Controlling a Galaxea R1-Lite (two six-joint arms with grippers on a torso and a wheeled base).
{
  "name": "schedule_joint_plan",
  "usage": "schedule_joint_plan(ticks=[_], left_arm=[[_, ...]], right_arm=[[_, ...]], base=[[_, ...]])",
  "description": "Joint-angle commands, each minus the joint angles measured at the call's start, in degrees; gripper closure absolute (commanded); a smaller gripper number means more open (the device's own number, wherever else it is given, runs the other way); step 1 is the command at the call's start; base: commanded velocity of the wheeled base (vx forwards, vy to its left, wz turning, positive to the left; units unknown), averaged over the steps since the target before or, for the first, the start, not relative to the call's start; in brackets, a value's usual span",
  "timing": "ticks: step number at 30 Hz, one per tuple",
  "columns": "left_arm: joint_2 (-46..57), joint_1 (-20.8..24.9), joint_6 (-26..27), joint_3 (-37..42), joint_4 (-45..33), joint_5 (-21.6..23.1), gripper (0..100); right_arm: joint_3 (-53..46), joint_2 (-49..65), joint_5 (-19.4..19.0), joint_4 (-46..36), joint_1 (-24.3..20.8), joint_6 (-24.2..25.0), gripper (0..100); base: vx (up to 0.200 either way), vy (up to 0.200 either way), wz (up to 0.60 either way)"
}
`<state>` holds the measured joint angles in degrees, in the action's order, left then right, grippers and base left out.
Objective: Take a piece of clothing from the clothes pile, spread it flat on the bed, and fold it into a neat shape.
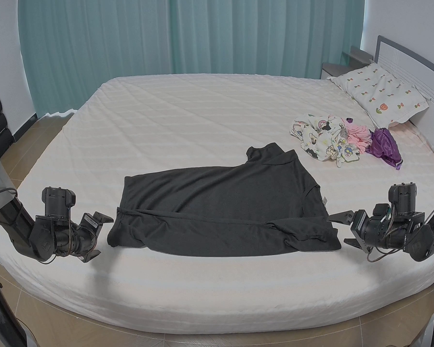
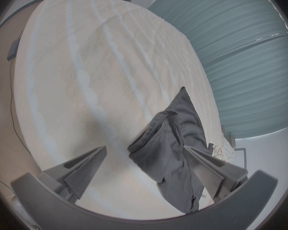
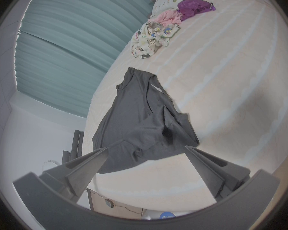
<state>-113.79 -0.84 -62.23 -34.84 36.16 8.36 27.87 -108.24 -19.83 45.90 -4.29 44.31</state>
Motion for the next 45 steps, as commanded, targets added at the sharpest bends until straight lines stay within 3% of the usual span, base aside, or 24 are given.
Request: schedule_joint_plan(ticks=[1, 7, 19, 34, 40, 45], left_arm=[[0.32, -0.83, -0.17, 0.48, 0.14, 0.78, 0], [0.41, -1.71, -0.08, 0.30, 0.14, 2.80, 0], [0.41, -1.62, 1.41, 1.35, 3.75, 2.80, 0], [0.76, 1.10, 2.73, 0.48, 3.83, 2.36, 0], [0.76, 1.37, 9.06, -1.90, 4.89, -1.16, 0], [1.73, 1.28, 10.20, -3.30, 4.45, -2.21, 0]], right_arm=[[-1.50, -1.80, 0.15, 0.42, -0.89, 0.16, 0], [-1.94, -0.74, 0.32, 0.42, -0.89, -0.02, 0], [-2.20, -0.48, 0.41, 0.60, -1.07, -0.19, 0], [-2.56, -0.39, 0.50, 0.60, -0.98, -0.28, 0], [-3.26, -0.13, 0.50, 1.48, -1.07, -0.37, 0], [-4.23, -0.22, 0.41, 4.20, -1.07, -0.28, 0]], base=[[0.000, 0.200, 0.00], [0.000, 0.200, 0.00], [0.000, 0.000, 0.00], [0.200, -0.200, 0.00], [0.100, 0.000, 0.00], [0.000, 0.000, 0.00]])
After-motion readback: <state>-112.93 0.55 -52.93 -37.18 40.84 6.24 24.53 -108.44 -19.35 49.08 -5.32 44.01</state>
